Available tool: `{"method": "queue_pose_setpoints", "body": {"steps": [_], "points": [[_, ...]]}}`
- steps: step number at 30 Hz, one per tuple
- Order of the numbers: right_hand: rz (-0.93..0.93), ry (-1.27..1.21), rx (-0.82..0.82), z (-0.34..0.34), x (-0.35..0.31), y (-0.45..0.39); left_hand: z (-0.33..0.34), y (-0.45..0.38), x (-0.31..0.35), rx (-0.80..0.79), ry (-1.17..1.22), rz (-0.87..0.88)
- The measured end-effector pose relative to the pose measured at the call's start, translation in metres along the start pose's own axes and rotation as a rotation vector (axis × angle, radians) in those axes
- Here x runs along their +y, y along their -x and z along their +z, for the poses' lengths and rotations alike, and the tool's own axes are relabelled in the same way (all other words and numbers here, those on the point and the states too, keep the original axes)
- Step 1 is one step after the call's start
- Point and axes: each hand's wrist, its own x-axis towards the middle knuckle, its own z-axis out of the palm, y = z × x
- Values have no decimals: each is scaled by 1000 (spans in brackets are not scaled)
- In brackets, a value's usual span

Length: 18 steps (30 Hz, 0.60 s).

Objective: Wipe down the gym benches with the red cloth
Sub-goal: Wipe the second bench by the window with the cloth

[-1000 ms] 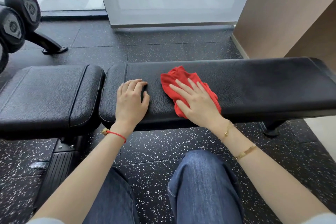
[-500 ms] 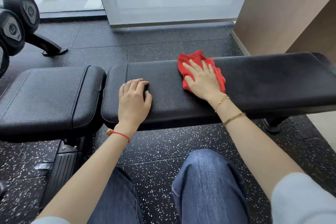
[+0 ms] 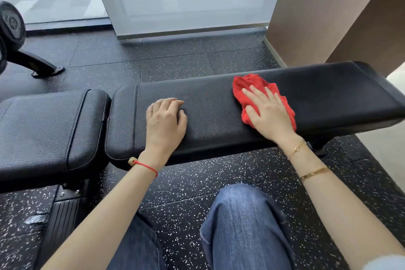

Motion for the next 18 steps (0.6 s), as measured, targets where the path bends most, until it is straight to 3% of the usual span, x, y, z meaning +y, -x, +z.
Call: {"method": "queue_pose_setpoints", "body": {"steps": [5,13,18], "points": [[310,15,17,-10,18,-49,23,-9,33,-56,45,38],[-67,-24,-63,-6,-11,-9,47,-14,68,-98,39,77],[-37,-41,-17,-18,35,18,50,-12,64,-82,15,100]]}}
